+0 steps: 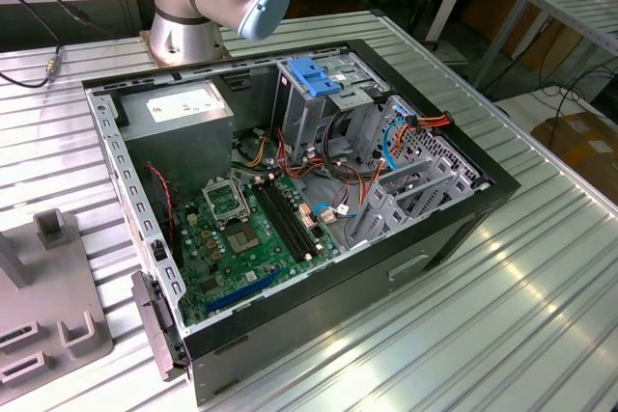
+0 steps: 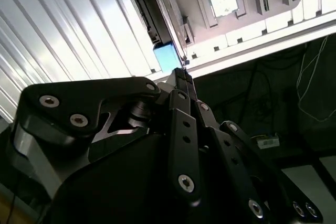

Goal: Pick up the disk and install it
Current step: 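Pick up the disk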

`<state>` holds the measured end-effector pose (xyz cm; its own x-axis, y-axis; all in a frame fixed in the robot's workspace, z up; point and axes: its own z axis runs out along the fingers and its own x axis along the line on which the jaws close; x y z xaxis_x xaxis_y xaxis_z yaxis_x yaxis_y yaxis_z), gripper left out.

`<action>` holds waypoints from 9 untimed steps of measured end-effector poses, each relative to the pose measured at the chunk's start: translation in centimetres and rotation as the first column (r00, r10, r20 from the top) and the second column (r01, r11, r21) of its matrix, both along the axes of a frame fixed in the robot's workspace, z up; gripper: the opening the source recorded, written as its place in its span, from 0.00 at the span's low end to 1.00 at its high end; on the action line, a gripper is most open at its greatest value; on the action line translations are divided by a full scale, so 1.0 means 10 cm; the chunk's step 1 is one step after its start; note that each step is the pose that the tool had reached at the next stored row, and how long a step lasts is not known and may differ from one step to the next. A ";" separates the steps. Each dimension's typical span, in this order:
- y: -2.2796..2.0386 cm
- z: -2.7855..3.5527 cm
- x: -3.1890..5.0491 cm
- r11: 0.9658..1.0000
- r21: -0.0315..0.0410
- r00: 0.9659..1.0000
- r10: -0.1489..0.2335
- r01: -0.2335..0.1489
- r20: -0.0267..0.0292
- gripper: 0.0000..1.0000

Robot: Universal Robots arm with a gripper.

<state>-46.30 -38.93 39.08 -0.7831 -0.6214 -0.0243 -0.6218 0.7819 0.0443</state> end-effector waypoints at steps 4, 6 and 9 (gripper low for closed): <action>0.000 0.000 0.000 0.997 0.000 0.997 0.081 -0.081 0.000 0.10; 0.000 0.000 0.000 0.994 0.000 0.994 0.107 -0.107 0.000 0.10; 0.000 0.000 0.000 0.989 0.000 0.989 0.148 -0.148 0.000 0.10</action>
<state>-46.30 -38.93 39.08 -0.6827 -0.7303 -0.0243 -0.7305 0.6815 0.0443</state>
